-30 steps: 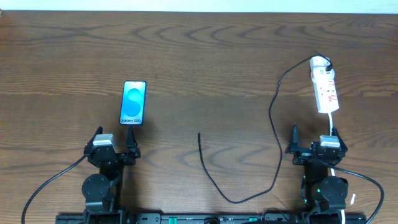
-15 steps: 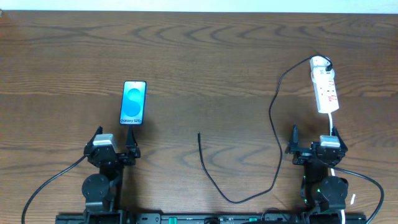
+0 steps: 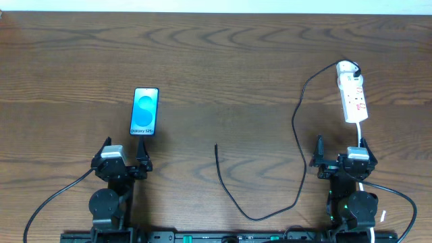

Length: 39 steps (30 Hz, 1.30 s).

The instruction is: Plug charger to phone and switch on socket

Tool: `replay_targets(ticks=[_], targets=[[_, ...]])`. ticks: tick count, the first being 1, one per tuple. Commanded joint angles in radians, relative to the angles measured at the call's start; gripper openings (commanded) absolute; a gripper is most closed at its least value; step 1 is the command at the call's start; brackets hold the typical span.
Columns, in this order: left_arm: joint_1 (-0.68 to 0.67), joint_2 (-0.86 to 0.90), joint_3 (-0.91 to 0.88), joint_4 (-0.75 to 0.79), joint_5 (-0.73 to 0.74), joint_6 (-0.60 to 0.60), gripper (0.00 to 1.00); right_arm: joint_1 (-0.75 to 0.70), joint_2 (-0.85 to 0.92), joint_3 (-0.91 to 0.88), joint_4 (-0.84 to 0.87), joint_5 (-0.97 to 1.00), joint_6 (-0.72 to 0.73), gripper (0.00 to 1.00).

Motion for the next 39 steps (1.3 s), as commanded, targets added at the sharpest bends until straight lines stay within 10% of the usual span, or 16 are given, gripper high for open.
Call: replay_targets(ticks=[1, 25, 39], targets=[[-0.003, -0.005, -0.016, -0.038, -0.016, 0.01, 0.82, 0.007, -0.008, -0.002, -0.004, 0.005, 0.013, 0.99], [-0.003, 0.01, 0.063, 0.115, 0.04, 0.01, 0.82, 0.007, -0.008, -0.002, -0.004, 0.005, 0.013, 0.99], [-0.003, 0.438, 0.379, 0.114, 0.041, 0.032, 0.82, 0.007, -0.008, -0.002, -0.004, 0.005, 0.013, 0.99]])
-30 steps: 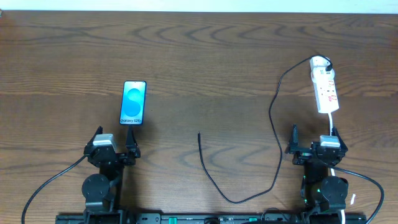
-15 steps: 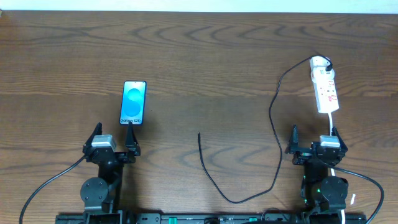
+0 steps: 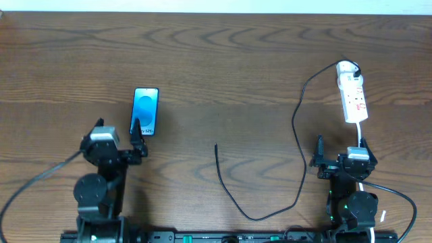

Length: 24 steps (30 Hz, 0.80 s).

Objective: Plug charger to phone and switch on socket
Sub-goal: 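Raise the left arm and move the left gripper over the phone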

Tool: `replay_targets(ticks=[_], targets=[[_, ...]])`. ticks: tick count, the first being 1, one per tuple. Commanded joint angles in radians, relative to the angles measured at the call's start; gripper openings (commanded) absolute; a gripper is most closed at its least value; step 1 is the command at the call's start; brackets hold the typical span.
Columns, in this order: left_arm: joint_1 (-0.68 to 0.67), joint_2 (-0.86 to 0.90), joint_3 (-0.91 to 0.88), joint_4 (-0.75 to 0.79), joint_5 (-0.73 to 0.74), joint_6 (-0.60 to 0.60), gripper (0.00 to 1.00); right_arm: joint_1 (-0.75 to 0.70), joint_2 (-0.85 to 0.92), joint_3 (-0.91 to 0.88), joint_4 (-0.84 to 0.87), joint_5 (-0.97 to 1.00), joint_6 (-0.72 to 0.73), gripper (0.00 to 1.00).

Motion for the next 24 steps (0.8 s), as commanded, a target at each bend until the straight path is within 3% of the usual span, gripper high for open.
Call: replay_targets(ticks=[1, 4, 24], targets=[[-0.003, 0.112, 0.127, -0.005, 0.009, 0.016, 0.82, 0.007, -0.007, -0.002, -0.005, 0.004, 0.013, 0.99], [-0.003, 0.188, 0.209, -0.043, 0.009, 0.016, 0.82, 0.007, -0.007, -0.002, -0.005, 0.004, 0.013, 0.99], [-0.003, 0.739, 0.818, -0.755, -0.037, 0.005, 0.82, 0.007, -0.007, -0.002, -0.005, 0.004, 0.013, 0.99]])
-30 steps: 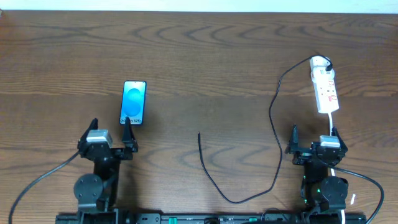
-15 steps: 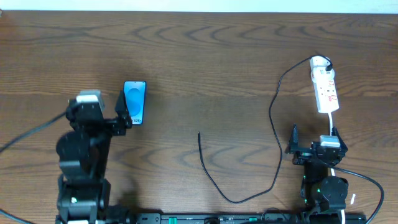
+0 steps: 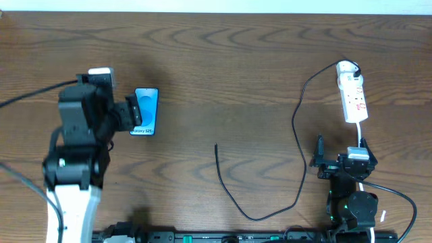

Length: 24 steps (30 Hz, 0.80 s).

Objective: Plug charger to phone and switch on socket
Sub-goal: 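Raise the left arm and move the left gripper over the phone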

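The phone (image 3: 146, 110) lies face up at the left of the table, its screen blue. My left gripper (image 3: 132, 115) hangs over the phone's left edge, and its fingers look open with nothing in them. The black charger cable (image 3: 229, 196) has its free end near the table's middle. From there it loops toward the front and runs back to the white power strip (image 3: 353, 94) at the far right. My right gripper (image 3: 341, 144) rests open just in front of the strip.
A white cord runs from the strip's near end down past the right arm's base (image 3: 354, 202). The left arm (image 3: 77, 142) stands raised over the left front of the wooden table (image 3: 223, 61).
The left arm has risen and reached farther back. Its gripper was at the phone's near end and is now at the phone's left edge. The right arm, cable and strip are unchanged.
Both arms first rested at the front edge with their grippers open, and the phone lay beyond the left one. Then the left gripper was at the phone's near end. Now it is beside the phone's left edge. The phone and cable have not moved.
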Tool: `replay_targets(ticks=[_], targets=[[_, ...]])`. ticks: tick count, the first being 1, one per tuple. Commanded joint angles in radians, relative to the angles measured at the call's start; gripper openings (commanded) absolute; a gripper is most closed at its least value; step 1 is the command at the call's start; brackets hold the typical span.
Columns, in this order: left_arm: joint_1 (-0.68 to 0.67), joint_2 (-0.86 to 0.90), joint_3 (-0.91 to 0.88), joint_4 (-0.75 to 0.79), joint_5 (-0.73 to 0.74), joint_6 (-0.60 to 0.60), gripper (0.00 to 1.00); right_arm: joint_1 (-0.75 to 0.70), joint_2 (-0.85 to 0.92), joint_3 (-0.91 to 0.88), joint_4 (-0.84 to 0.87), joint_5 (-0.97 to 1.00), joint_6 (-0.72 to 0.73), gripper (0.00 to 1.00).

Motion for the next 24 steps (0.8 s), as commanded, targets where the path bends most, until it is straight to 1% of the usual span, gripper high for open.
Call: replay_targets(ticks=[1, 7, 10, 15, 24], targets=[[-0.003, 0.117, 0.119, -0.1, -0.02, -0.002, 0.82, 0.007, -0.007, -0.002, -0.004, 0.004, 0.013, 0.99], [-0.003, 0.29, 0.247, -0.258, -0.02, -0.01, 0.82, 0.007, -0.007, -0.002, -0.004, 0.004, 0.013, 0.99], [-0.003, 0.347, 0.266, -0.296, -0.019, -0.01, 0.82, 0.007, -0.007, -0.002, -0.004, 0.004, 0.013, 0.99], [-0.003, 0.39, 0.266, -0.337, -0.019, -0.009, 0.82, 0.007, -0.007, -0.002, -0.004, 0.004, 0.013, 0.99], [-0.003, 0.397, 0.266, -0.356, -0.019, -0.01, 0.83, 0.007, -0.007, -0.002, -0.004, 0.004, 0.013, 0.99]])
